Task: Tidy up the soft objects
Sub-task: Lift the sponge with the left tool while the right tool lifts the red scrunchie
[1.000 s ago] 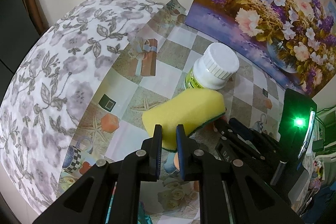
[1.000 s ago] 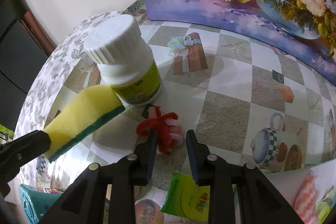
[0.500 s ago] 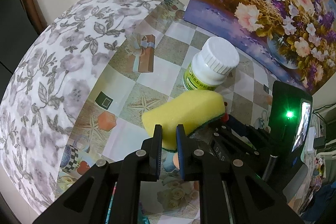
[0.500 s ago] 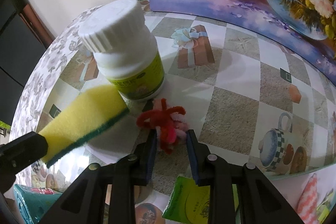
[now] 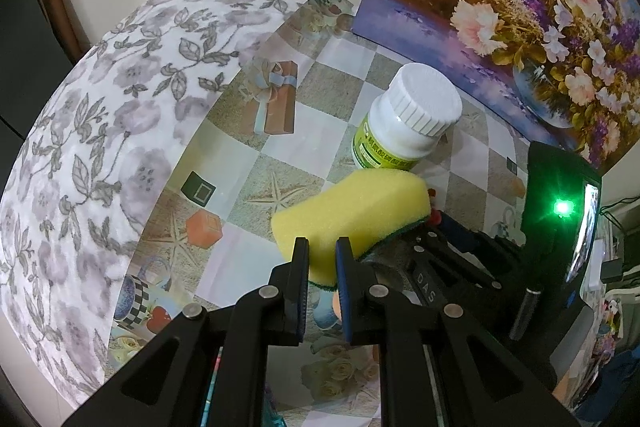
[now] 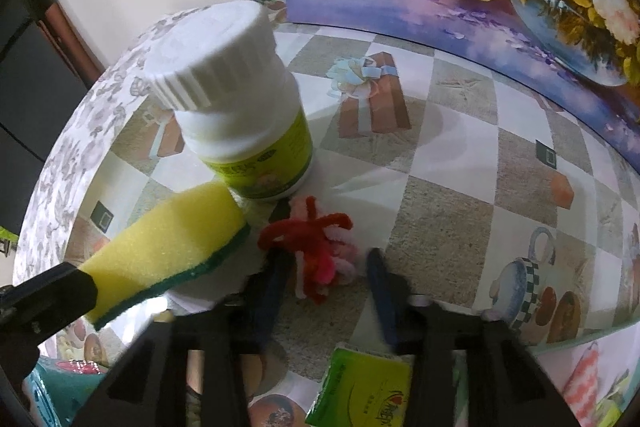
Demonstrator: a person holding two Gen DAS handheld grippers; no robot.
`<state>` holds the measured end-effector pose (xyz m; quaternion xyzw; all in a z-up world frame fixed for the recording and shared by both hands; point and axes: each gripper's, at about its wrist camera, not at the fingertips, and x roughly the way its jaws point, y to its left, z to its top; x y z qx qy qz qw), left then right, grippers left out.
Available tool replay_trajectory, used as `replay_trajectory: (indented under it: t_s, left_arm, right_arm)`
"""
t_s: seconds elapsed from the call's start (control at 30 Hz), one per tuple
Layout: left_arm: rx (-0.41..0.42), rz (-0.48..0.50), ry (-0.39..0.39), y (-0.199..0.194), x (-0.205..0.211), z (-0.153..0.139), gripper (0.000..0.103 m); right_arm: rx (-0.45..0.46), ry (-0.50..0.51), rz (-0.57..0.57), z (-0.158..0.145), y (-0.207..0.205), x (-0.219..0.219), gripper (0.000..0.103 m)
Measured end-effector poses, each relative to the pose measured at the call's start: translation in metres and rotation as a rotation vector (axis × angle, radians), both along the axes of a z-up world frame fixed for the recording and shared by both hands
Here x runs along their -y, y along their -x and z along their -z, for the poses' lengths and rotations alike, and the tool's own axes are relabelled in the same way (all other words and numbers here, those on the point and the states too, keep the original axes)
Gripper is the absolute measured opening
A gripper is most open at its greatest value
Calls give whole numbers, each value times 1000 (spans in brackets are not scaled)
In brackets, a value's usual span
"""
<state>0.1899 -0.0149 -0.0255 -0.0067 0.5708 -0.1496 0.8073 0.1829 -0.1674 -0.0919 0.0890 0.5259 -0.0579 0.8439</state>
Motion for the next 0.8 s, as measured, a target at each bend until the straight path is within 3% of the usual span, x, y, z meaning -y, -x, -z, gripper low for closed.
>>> replay_trajectory:
  t_s: [0.33,0.8]
  left_arm:
    - [-4,-9,23,0,-1,-1,13]
    - [28,1,79,12,-5,-25,12]
  right_arm:
    - [2,42,19,-15,20,2,25]
    - [94,18,116,-73,109,18,25]
